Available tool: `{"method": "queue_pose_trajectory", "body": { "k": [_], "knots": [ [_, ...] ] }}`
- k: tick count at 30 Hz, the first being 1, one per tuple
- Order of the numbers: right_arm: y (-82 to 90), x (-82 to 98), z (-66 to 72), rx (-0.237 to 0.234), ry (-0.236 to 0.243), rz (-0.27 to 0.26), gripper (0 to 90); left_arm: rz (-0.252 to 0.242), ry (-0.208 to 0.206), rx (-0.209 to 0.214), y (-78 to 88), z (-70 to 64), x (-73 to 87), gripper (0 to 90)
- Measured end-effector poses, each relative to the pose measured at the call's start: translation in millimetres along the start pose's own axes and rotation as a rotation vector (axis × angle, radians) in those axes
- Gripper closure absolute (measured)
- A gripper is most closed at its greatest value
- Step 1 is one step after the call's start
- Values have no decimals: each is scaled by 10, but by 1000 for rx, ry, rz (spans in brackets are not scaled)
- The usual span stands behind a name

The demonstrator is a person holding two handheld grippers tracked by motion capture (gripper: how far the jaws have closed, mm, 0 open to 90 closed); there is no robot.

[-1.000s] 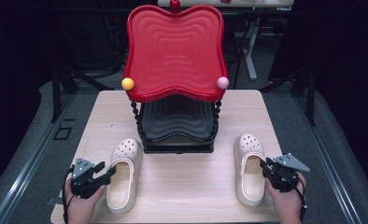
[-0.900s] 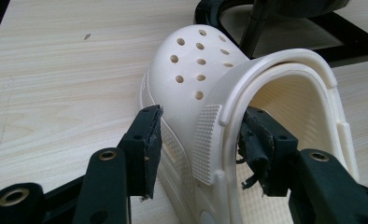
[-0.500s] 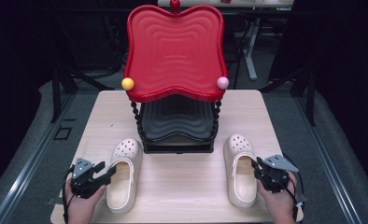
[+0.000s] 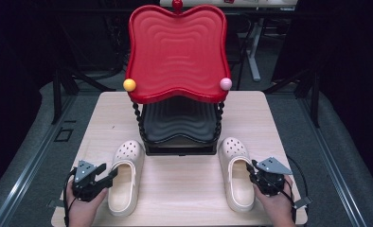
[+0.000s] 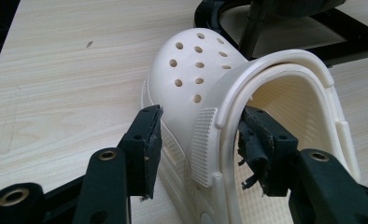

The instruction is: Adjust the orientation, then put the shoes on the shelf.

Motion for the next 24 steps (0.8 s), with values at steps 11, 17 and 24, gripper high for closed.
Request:
{"method": "queue_pose_trajectory", "body": {
  "k": [11, 17, 24],
  "knots": [
    [92, 9, 3, -44, -36, -12, 624, -18, -24, -2, 18, -25, -33, 511],
    [83, -4, 22, -42, -45, -7, 623, -13, -43, 19, -1, -92, -40, 550],
    [24, -2, 13, -26, -50, 1, 631, 7, -141, -17, -61, -104, -48, 607]
  ]
}}
Point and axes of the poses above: each handheld gripper's, and its own axes: y roughly backward along the jaws, x roughly out of its underside, z roughly to its left, the point moved 9 cm from there along -y, roughly forward along the jaws, and after that the axes turned 7 degrees about -z, right-handed, at the moved point
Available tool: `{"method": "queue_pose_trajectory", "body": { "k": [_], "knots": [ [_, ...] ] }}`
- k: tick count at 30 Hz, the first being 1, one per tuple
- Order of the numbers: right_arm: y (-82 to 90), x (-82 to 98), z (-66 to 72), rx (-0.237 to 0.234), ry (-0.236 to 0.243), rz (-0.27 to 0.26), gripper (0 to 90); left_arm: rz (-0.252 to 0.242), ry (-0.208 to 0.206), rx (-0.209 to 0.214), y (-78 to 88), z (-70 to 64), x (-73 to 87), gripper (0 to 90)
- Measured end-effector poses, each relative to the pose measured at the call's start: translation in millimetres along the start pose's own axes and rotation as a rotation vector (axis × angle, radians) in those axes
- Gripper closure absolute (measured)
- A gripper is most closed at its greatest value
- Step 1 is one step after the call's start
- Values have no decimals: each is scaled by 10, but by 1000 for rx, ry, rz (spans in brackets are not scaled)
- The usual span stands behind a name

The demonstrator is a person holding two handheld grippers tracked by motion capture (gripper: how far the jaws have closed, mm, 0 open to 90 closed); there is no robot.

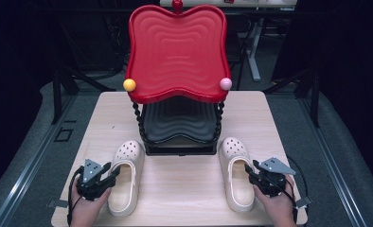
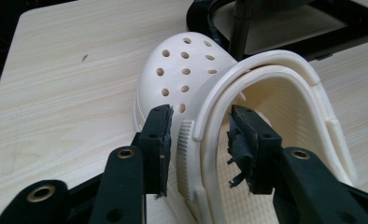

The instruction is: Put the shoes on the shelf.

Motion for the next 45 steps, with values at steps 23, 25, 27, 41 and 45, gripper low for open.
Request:
{"method": "queue_pose_trajectory", "body": {
  "k": [23, 25, 27, 41, 45],
  "knots": [
    [-55, -18, 16, 63, 108, 25, 728, 48, -1, -28, -44, 5, 47, 716],
    [-52, -19, 17, 68, 122, 32, 738, 50, 1, -38, -39, 9, 47, 726],
    [-49, -22, 15, 69, 130, 44, 745, 52, 7, -44, -39, 16, 44, 736],
    [65, -54, 70, 87, 128, 50, 766, 63, 35, -20, 71, 31, 13, 752],
    [131, -75, 73, 99, 122, 41, 766, 53, 54, -6, 142, 35, -34, 753]
  ]
}}
Point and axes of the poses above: each handheld gripper's, and its own axes: y roughly backward along the jaws, x roughly out of its underside, z roughly to its left, the point moved 9 cm from there along -y, roughly forward along the jaws, and after that the axes turned 7 degrees about -z, right-handed, at the moved point
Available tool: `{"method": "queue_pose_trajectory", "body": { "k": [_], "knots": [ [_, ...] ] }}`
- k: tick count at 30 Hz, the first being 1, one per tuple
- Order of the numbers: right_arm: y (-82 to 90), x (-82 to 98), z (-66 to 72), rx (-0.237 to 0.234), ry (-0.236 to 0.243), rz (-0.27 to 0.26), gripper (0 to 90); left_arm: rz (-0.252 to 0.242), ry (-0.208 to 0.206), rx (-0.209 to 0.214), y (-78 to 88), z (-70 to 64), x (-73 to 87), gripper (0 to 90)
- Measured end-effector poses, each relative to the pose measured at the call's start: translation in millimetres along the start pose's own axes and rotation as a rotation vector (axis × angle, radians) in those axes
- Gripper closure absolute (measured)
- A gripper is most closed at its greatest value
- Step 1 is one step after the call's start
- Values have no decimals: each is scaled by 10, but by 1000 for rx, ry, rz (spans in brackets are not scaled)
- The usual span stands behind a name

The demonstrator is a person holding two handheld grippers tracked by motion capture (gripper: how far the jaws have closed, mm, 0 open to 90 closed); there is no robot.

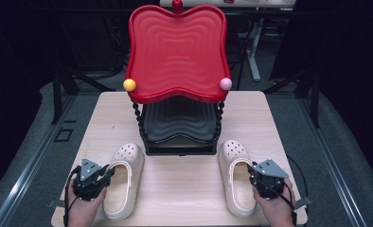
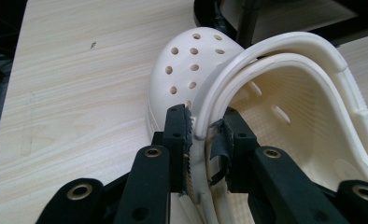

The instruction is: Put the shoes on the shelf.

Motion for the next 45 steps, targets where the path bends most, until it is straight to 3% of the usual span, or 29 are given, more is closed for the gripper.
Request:
{"method": "queue_pose_trajectory", "body": {
  "k": [8, 11, 23, 33, 45],
  "knots": [
    [205, -115, 6, 13, -8, -24, 766, -37, -4, 20, 203, -42, -142, 754],
    [316, -219, 37, 15, 9, -39, 766, -47, -9, 24, 276, -74, -187, 754],
    [613, -477, 223, -21, 45, -97, 766, -105, -37, 66, 562, -288, -403, 754],
    [689, -644, 348, -51, 70, -132, 766, -137, -52, 112, 597, -459, -559, 755],
    [658, -762, 454, -74, 87, -146, 766, -149, -75, 146, 467, -637, -699, 755]
  ]
}}
Point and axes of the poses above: each handheld gripper's, and its own axes: y roughly backward along the jaws, x roughly out of its underside, z roughly to its left, the point moved 9 cm from there along -y, roughly forward along the jaws, and after that the axes turned 7 degrees about -z, right-handed, at the moved point
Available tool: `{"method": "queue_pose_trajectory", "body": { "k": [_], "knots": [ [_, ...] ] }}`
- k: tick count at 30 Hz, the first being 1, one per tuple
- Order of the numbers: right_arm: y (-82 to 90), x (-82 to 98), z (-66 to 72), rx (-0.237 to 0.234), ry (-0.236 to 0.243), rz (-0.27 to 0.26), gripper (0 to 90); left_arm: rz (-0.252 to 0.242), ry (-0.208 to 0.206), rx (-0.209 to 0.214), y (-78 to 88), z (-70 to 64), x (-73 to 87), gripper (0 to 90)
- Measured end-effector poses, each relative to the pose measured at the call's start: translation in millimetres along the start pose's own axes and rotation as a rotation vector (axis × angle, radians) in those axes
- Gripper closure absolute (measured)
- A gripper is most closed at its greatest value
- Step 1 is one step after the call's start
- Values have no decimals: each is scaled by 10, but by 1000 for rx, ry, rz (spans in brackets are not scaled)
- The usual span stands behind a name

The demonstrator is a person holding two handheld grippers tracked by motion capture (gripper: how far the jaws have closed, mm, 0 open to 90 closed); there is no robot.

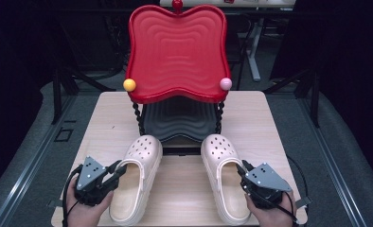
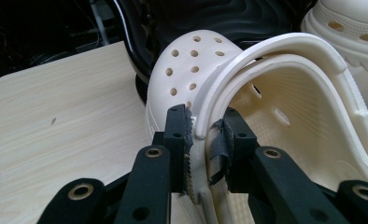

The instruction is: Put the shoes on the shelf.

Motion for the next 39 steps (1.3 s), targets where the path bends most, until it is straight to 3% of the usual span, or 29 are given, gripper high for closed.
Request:
{"method": "queue_pose_trajectory", "body": {
  "k": [11, 17, 39],
  "knots": [
    [-144, -162, 117, -20, 0, -37, 766, -16, -6, 5, -154, -96, -133, 756],
    [-252, -268, 165, -26, 7, -59, 767, -25, -40, -13, -288, -149, -226, 756],
    [-669, -505, 217, -22, 20, -58, 766, -35, -62, -29, -573, -144, -413, 756]
  ]
}}
Point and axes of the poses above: each handheld gripper's, and its own axes: y roughly backward along the jaws, x roughly out of its underside, z roughly to its left, the point moved 9 cm from there along -y, roughly forward along the jaws, and after that the axes turned 7 degrees about -z, right-handed, at the moved point
